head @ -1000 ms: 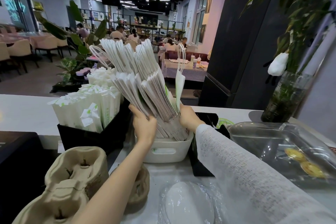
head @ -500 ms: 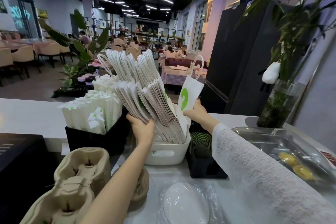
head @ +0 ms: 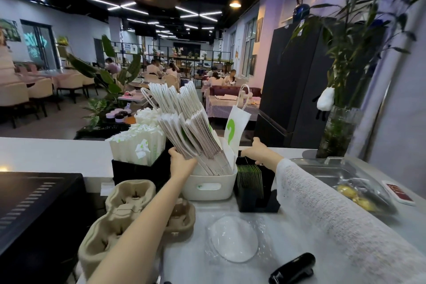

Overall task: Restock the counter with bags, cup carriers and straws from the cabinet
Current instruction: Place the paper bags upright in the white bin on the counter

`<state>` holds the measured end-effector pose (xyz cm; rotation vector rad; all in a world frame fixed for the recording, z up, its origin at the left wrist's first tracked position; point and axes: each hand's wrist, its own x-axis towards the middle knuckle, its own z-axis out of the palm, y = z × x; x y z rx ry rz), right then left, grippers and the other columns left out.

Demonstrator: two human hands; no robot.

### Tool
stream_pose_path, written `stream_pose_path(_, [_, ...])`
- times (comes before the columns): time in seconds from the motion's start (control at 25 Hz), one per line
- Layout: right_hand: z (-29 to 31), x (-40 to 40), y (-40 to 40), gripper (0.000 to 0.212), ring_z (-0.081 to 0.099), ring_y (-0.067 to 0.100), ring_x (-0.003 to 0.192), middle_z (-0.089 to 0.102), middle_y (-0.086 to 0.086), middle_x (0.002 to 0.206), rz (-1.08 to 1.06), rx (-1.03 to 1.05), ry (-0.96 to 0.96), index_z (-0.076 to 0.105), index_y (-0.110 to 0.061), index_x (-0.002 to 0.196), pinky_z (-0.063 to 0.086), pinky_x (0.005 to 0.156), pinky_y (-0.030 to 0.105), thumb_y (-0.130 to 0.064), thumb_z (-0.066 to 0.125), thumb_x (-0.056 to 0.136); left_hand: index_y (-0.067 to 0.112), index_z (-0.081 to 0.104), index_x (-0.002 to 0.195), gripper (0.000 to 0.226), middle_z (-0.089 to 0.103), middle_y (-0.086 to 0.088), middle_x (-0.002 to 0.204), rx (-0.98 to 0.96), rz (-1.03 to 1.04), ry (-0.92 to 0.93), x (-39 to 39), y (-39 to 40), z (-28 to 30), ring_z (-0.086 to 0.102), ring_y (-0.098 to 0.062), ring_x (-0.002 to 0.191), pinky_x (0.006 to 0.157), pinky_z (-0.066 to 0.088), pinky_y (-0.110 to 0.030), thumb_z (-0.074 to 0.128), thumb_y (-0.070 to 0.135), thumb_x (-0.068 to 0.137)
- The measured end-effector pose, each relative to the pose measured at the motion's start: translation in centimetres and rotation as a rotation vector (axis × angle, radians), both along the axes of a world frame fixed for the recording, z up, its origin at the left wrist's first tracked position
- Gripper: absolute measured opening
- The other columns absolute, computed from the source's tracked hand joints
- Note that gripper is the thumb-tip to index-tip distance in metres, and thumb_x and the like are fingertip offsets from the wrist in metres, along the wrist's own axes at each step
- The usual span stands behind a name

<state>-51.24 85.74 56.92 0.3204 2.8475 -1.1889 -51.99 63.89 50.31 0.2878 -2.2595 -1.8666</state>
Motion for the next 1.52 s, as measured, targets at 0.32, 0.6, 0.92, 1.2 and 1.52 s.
stream_pose_path(0.32, [1.2, 6.3, -1.9, 0.067, 0.045, 0.027, 0.127, 0.038, 0.01, 0.145, 0.115, 0.041, 0.022, 0.026, -0.008, 0.146, 0.047, 0.101, 0.043, -0.021, 0.061, 0.09, 0.01, 0.047, 0.133, 0.053, 0.057, -0.008, 0.129, -0.184, -0.127, 0.015, 7.1, -2.3, 2.8, 0.055, -0.021, 0.113, 0.087, 0.047, -0.031, 0.068, 0.019, 0.085])
stream_pose_path(0.6, [-0.6, 12.4, -4.2, 0.059, 0.051, 0.027, 0.12, 0.046, 0.012, 0.135, 0.238, 0.052, 0.003, 0.032, -0.006, 0.143, 0.05, 0.097, 0.041, -0.017, 0.056, 0.091, 0.012, 0.054, 0.127, 0.046, 0.063, -0.005, 0.122, -0.235, -0.106, 0.014, 15.2, -3.6, 1.9, 0.059, -0.019, 0.105, 0.079, 0.048, -0.027, 0.069, 0.019, 0.084])
stream_pose_path(0.92, [-3.0, 19.5, -10.7, 0.058, 0.049, 0.026, 0.123, 0.043, 0.011, 0.143, 0.415, 0.012, -0.031, 0.034, -0.006, 0.144, 0.049, 0.093, 0.036, -0.016, 0.058, 0.092, 0.012, 0.061, 0.12, 0.037, 0.067, -0.005, 0.114, -0.186, -0.032, 0.009, 25.5, -7.6, -0.2, 0.062, -0.018, 0.104, 0.083, 0.052, -0.029, 0.066, 0.016, 0.083])
stream_pose_path(1.2, [-3.6, 23.6, -16.3, 0.036, 0.059, 0.023, 0.089, 0.062, 0.019, 0.116, 0.552, 0.077, 0.02, 0.059, 0.002, 0.117, 0.052, 0.079, 0.035, -0.015, 0.058, 0.085, 0.017, 0.067, 0.106, 0.027, 0.069, -0.005, 0.108, -0.172, 0.059, 0.001, 31.2, -13.3, -0.6, 0.063, -0.019, 0.101, 0.086, 0.054, -0.035, 0.07, 0.019, 0.08])
stream_pose_path(1.52, [-4.6, 28.8, -24.4, 0.036, 0.059, 0.03, 0.106, 0.058, 0.018, 0.118, 0.677, 0.109, -0.016, 0.057, 0.002, 0.122, 0.054, 0.084, 0.038, -0.014, 0.053, 0.09, 0.016, 0.064, 0.115, 0.029, 0.068, -0.004, 0.112, -0.197, 0.123, -0.041, 39.0, -20.6, -1.7, 0.063, -0.019, 0.104, 0.082, 0.054, -0.028, 0.066, 0.019, 0.087])
